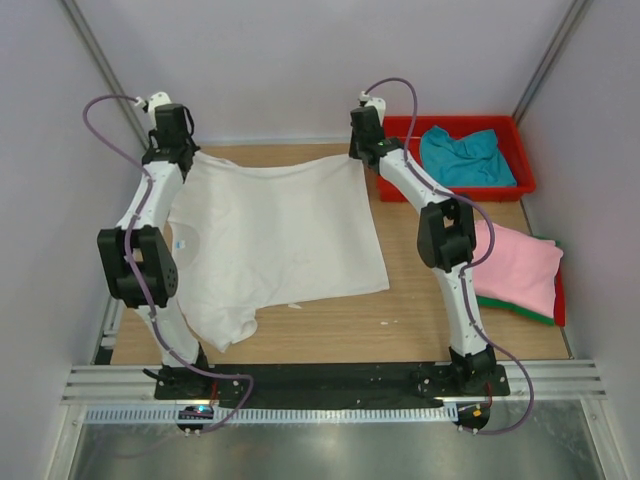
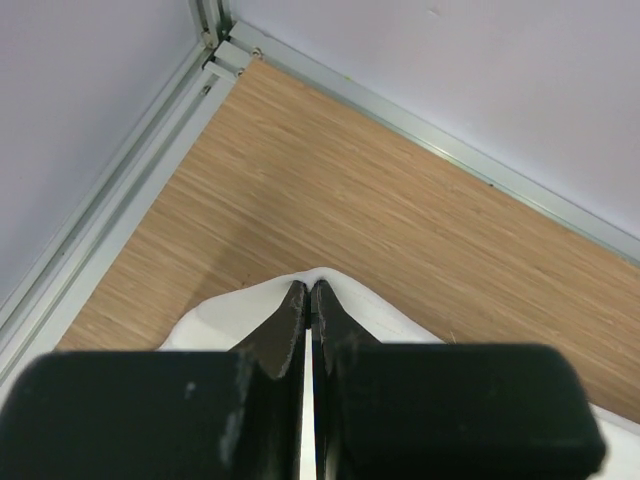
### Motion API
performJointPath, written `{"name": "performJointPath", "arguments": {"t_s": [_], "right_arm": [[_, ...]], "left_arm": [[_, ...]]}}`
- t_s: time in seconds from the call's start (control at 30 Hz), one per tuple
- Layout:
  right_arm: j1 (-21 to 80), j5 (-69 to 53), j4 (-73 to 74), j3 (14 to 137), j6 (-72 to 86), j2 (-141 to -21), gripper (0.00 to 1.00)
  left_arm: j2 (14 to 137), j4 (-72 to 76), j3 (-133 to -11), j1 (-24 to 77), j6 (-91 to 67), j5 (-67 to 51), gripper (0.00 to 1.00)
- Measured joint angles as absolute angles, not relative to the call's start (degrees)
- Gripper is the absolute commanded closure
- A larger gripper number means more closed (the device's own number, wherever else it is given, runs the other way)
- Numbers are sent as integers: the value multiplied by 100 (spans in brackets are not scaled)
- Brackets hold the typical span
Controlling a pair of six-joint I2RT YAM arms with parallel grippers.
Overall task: Fold and stack the t-shirts
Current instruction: Flatten the tshirt out, then fold the tshirt
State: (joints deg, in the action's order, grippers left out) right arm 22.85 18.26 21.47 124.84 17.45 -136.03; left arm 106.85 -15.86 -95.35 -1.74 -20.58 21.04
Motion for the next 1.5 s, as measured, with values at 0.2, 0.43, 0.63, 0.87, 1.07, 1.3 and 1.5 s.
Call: {"name": "performJointPath", "arguments": {"t_s": [0.2,0.43,0.63,0.87,1.07,1.3,1.5], "right_arm": [[2250,1826,2134,12457,1745,-13603,99],[2237,1776,2078,12178,1813,-13603,99],[2237,1756,2080,11885,1841,-13600,99],[2237,1693,2097,11793,1900,-13600,99],[2237,1621,2115,11633,1946,-13579,99],[2237,1605,2368,11548,1949,-13515,99],[2237,1581,2515,11181,1918,-13266,99]], "left_arm": [[10344,-1509,-8984,-298,-2058,2097,100],[9612,-1503,-8147,-360,-2056,1990,100],[8936,-1525,-7566,-362,-2200,1925,100],[8331,-1852,-6989,-362,-2676,1925,100],[8066,-2309,-6657,-362,-3177,1922,100],[7778,-2912,-6366,-336,-3883,1881,100],[7719,-3476,-6077,-126,-4475,2016,100]]}}
